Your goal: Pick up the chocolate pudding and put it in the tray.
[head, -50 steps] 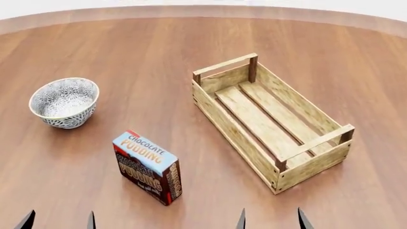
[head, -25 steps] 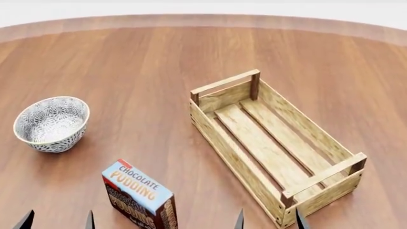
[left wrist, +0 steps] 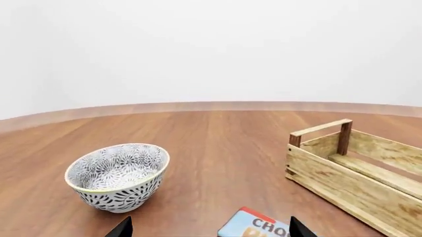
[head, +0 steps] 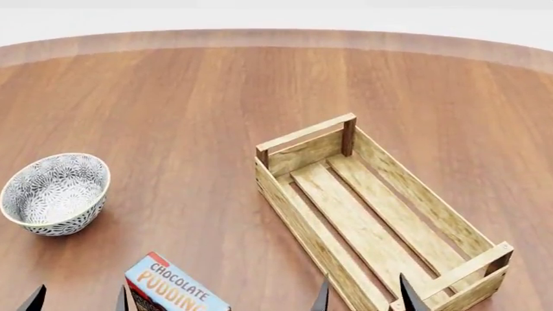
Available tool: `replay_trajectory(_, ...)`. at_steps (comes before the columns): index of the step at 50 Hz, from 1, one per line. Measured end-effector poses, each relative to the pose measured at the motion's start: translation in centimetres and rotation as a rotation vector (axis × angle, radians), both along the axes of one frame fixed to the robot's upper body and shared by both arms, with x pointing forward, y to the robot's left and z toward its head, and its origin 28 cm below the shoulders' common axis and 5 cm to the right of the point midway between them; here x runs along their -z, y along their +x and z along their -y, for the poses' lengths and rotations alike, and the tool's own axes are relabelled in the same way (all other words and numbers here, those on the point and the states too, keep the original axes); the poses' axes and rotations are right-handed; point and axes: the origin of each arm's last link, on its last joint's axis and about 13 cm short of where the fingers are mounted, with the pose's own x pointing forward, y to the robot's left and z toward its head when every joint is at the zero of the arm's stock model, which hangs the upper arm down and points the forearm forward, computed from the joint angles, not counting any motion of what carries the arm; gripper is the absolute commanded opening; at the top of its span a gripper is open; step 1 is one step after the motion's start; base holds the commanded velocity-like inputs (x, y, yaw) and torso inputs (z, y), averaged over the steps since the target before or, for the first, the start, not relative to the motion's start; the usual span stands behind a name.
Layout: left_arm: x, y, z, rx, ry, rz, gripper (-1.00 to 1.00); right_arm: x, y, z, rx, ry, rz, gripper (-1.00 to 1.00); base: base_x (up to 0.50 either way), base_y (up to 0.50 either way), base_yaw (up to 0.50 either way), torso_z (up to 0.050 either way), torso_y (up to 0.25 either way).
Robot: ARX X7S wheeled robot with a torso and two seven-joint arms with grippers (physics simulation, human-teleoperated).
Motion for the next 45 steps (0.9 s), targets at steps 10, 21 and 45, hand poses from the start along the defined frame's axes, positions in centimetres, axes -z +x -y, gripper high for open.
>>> replay_trajectory(10, -0.1, -0.1, 0.0, 0.003, -0.003, 0.001, 1.0, -0.3, -0.3, 0.2, -0.13, 0.018, -0.038, 1.0, 0.0, 0.0, 0.0, 0.0, 0.0)
replay_trajectory(21, -0.2, -0.1, 0.0, 0.006, -0.006, 0.001, 1.0, 0.1, -1.7, 0.9, -0.248, -0.005, -0.066, 1.0, 0.0, 0.0, 0.0, 0.0, 0.0)
replay_trajectory(45, 0.0, -0.1, 0.1, 0.008, -0.004, -0.004, 1.0, 1.5, -4.2, 1.7, -0.452, -0.032, -0.102, 1.0, 0.0, 0.0, 0.0, 0.0, 0.0)
